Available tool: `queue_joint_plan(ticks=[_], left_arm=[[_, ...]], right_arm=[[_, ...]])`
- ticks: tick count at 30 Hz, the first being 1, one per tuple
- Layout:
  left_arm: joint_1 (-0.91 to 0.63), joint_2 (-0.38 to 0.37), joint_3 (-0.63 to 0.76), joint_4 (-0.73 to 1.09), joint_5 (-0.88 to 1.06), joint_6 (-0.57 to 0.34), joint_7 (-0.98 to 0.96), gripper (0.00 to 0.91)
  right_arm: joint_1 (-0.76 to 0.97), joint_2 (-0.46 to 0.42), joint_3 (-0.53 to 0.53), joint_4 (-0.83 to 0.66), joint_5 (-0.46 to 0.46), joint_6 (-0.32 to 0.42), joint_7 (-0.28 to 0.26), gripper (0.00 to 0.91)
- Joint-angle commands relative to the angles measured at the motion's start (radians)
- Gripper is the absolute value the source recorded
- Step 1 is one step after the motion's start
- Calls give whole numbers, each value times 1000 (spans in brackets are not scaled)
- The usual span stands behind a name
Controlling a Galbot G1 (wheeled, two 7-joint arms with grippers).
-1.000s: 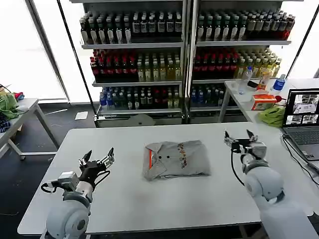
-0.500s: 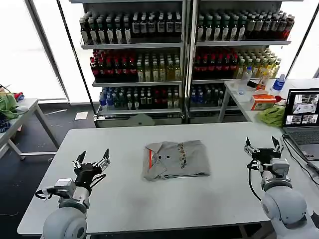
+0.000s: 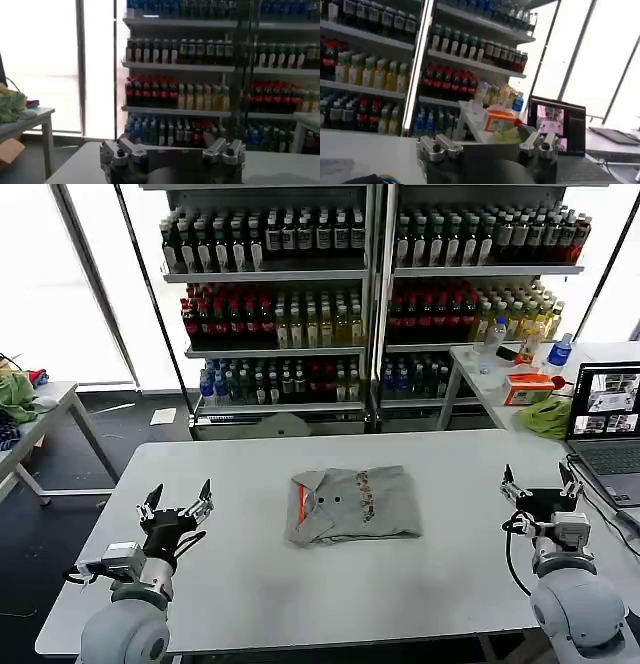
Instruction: Fold and organize the clothes.
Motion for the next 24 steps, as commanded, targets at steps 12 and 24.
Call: queue_joint_plan(ticks=[12, 24], left_arm=[[18, 11, -23, -7, 34, 20, 35, 907], [34, 7, -26, -17, 37, 19, 55, 907]], right_arm=[[-13, 10, 1, 12, -10, 5, 4, 907], [-13, 7, 1, 17, -10, 4, 4, 907]])
